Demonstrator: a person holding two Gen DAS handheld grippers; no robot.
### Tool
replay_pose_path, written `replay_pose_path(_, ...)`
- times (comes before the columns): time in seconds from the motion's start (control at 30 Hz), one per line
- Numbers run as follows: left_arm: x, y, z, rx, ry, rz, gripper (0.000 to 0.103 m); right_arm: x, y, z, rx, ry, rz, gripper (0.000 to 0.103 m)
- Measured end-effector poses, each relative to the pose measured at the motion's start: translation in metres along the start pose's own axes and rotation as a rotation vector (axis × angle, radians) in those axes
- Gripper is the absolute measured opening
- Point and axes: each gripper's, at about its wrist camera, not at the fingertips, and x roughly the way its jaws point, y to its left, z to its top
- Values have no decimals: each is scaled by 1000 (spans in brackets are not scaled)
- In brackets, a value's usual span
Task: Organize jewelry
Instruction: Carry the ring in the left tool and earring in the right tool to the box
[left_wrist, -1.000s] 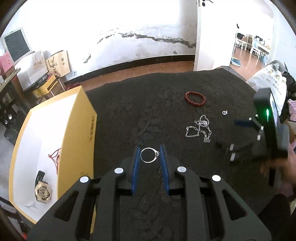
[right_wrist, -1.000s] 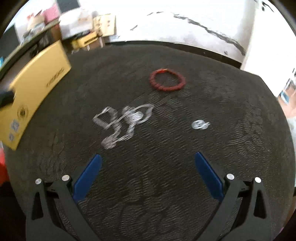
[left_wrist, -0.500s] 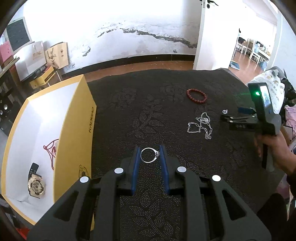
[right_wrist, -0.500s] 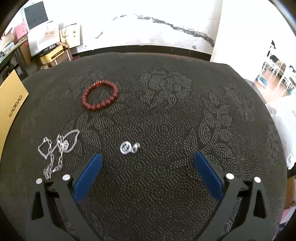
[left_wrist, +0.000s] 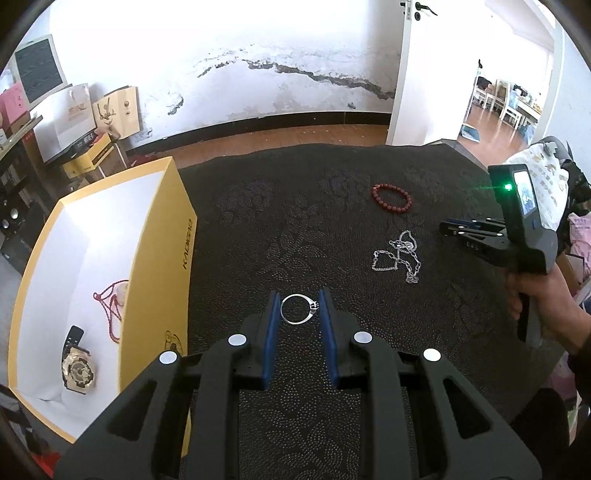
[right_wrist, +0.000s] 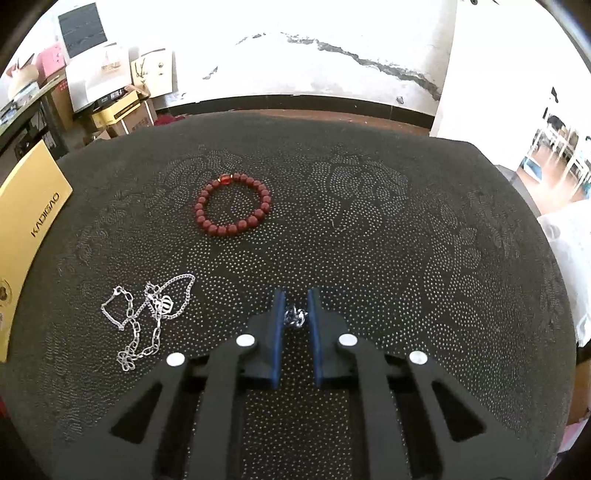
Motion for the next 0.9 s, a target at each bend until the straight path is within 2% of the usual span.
replay_pose_path(0.27, -13, 12, 5, -28, -1, 12, 22, -53, -2, 7, 12, -38, 19, 10)
replay_pose_path(0.47, -31, 34, 8, -72, -2, 39, 22, -104, 25, 18, -5, -60, 54, 10)
replay_pose_path(0.67, -61, 72, 11, -117, -29, 97, 22, -146, 91, 29, -61, -78, 144, 10)
replay_pose_path(0.9, -74, 133, 1, -202, -23, 189, 22, -173, 202, 49, -178, -97, 289, 10)
